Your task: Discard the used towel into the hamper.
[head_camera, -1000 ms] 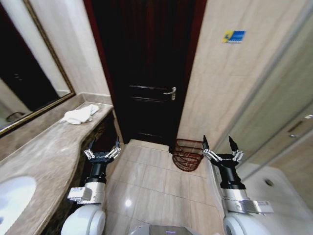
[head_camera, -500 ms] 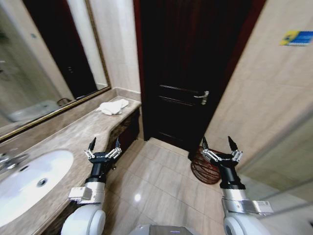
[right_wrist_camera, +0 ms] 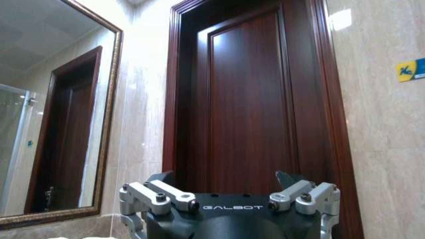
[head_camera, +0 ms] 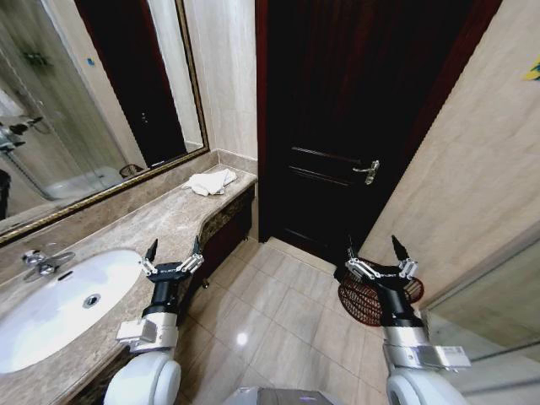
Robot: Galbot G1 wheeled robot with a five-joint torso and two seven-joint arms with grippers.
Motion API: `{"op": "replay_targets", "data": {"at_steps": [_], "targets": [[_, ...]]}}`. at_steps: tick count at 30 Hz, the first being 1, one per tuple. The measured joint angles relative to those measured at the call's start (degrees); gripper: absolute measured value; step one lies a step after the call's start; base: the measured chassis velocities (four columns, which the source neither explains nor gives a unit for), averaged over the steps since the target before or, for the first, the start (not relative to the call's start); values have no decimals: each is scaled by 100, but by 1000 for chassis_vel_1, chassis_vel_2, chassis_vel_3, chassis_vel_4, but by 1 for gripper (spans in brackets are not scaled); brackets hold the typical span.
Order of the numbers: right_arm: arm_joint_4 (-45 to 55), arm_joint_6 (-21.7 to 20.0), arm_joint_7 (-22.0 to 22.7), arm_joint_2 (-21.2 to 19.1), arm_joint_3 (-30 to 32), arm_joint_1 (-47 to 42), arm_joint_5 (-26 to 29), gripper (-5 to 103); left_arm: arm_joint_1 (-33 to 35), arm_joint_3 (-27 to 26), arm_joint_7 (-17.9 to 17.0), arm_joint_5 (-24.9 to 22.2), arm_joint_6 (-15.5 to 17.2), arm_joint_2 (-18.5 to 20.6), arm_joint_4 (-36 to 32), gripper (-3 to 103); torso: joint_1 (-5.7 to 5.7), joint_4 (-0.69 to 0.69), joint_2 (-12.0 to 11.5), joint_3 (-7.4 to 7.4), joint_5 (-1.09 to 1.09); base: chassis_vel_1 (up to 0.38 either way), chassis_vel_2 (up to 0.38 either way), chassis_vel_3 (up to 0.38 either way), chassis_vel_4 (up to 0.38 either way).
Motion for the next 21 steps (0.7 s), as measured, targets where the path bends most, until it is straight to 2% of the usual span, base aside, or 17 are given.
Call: {"op": "replay_targets", "data": {"at_steps": [21], "targets": [[-40,22,-74,26,-26,3,-2,100,-23,12,-1,7,43,0,50,99,1,0,-1,0,0,-116,122,122,-116]]}}
